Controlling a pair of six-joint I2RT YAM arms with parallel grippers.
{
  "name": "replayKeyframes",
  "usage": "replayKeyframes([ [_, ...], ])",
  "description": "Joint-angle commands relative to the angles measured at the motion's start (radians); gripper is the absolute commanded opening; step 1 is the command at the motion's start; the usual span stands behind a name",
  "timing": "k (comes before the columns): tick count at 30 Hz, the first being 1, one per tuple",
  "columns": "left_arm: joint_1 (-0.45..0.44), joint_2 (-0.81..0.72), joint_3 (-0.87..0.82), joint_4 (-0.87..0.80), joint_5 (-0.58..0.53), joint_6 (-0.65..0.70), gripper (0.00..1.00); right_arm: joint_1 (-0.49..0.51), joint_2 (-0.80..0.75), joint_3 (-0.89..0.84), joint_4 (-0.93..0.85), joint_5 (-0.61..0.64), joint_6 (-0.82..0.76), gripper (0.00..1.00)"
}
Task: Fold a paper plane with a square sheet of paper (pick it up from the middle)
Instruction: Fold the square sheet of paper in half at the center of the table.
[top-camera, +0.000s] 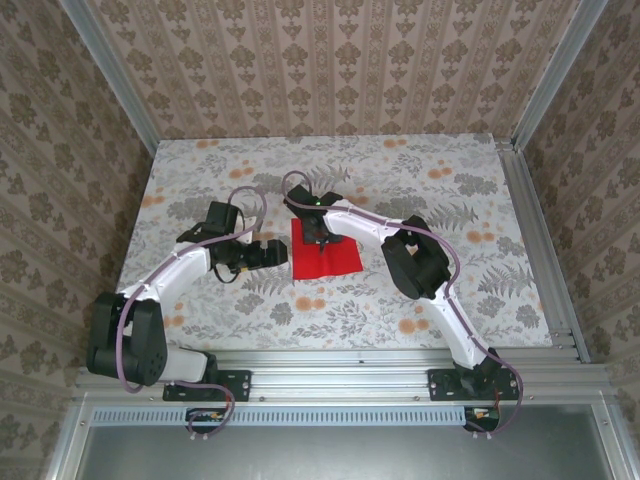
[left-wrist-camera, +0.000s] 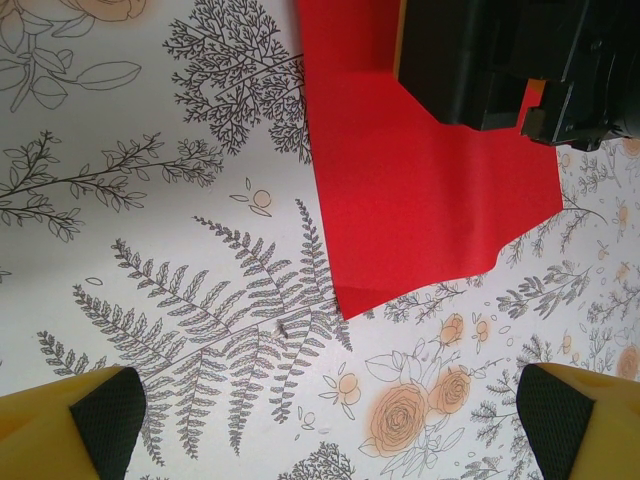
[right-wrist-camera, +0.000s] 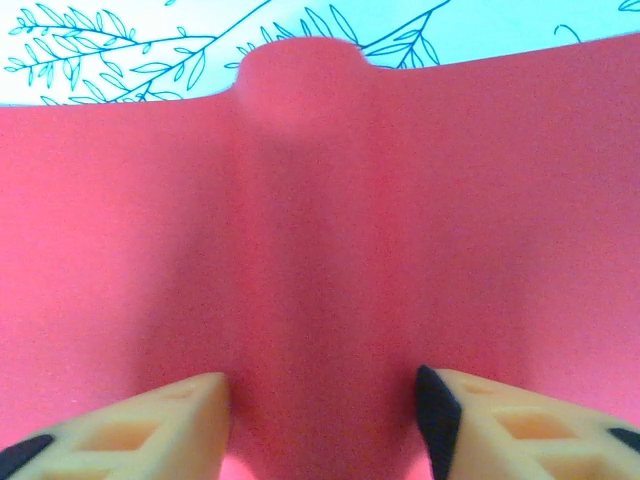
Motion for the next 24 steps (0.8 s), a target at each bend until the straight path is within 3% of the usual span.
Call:
replayKeyframes([
  [1, 0.004, 0.002, 0.013, -0.024, 0.018, 0.002, 1.0, 0.008, -0.029, 0.008, -0.051, 0.034, -0.022, 0.52],
  [9, 0.005, -0.034, 0.042, -0.048, 0.012, -0.009, 1.0, 0.01, -0.138, -0.038, 0.004, 0.019, -0.039, 0.34],
  [13, 0.007, -0.059, 0.059, -0.07, 0.012, -0.018, 1.0, 0.01, -0.209, -0.104, 0.086, -0.055, -0.028, 0.24],
  [18, 0.034, -0.117, 0.095, -0.121, 0.018, -0.023, 1.0, 0.012, -0.331, -0.194, 0.191, -0.174, 0.006, 0.22],
  [24, 0.067, -0.184, 0.155, -0.157, 0.079, -0.05, 1.0, -0.023, -0.529, -0.435, 0.499, -0.402, 0.107, 0.2],
])
